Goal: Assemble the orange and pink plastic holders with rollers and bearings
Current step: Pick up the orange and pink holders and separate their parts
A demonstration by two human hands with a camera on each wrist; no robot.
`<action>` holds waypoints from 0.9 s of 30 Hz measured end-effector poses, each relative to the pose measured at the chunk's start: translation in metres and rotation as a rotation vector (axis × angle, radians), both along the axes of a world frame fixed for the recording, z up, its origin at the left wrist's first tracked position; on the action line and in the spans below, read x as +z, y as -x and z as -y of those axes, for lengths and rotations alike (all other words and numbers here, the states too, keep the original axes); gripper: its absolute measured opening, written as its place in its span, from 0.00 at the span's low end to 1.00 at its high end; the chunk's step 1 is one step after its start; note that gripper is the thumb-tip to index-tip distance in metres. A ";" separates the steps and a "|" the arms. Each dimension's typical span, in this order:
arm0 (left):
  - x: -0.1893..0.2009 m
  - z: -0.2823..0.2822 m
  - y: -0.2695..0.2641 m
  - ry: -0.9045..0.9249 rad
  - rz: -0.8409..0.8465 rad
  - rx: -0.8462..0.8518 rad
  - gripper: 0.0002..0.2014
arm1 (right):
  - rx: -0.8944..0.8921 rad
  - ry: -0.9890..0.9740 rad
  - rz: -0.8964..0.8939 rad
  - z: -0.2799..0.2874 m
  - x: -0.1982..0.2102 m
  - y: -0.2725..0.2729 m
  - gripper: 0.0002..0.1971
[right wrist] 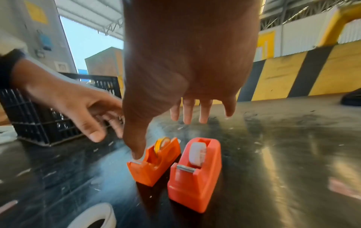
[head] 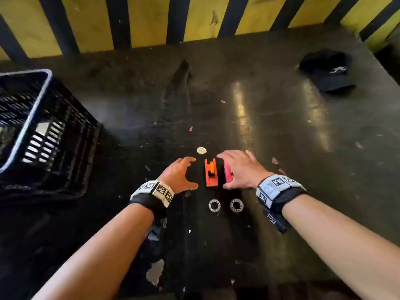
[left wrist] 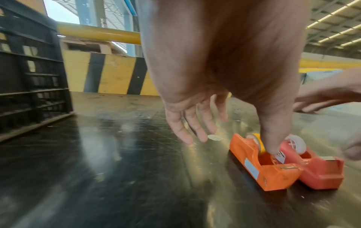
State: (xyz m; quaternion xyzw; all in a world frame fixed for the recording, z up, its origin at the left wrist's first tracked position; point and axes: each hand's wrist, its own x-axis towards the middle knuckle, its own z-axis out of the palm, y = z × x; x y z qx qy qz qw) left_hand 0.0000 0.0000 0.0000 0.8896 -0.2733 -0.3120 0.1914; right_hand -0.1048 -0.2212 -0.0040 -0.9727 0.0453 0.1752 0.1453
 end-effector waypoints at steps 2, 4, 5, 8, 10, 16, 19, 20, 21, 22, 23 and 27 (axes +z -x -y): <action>-0.010 0.020 -0.006 -0.042 0.037 -0.062 0.54 | 0.059 0.055 -0.042 -0.007 -0.003 -0.015 0.59; -0.020 0.034 -0.007 -0.087 0.058 -0.111 0.60 | 0.094 0.118 -0.075 -0.013 -0.012 -0.024 0.63; -0.027 0.039 -0.006 -0.117 0.068 -0.137 0.61 | 0.110 0.138 -0.086 -0.016 -0.018 -0.027 0.64; -0.040 0.044 -0.001 -0.148 0.069 -0.179 0.60 | 0.106 0.121 -0.041 -0.017 -0.033 -0.026 0.59; -0.044 0.044 0.001 -0.111 0.075 -0.164 0.59 | 0.091 0.080 0.010 -0.016 -0.036 -0.025 0.55; -0.032 0.025 0.001 0.038 0.076 -0.122 0.54 | 0.028 -0.081 0.172 -0.012 -0.032 -0.007 0.54; -0.019 0.003 -0.002 0.017 0.107 -0.092 0.54 | -0.046 -0.152 0.195 -0.006 -0.026 0.005 0.55; -0.018 -0.007 -0.002 -0.027 0.120 -0.080 0.54 | -0.070 -0.194 0.190 -0.004 -0.024 0.009 0.55; -0.018 -0.018 -0.002 -0.095 0.138 -0.075 0.54 | -0.090 -0.236 0.184 -0.002 -0.021 0.013 0.55; -0.018 -0.028 -0.001 -0.174 0.155 -0.083 0.53 | -0.104 -0.276 0.182 -0.001 -0.018 0.016 0.54; -0.019 -0.037 0.002 -0.254 0.164 -0.106 0.53 | -0.117 -0.311 0.173 -0.002 -0.014 0.019 0.54; -0.027 -0.055 0.020 -0.456 0.165 -0.160 0.54 | -0.149 -0.396 0.147 -0.014 -0.006 0.027 0.55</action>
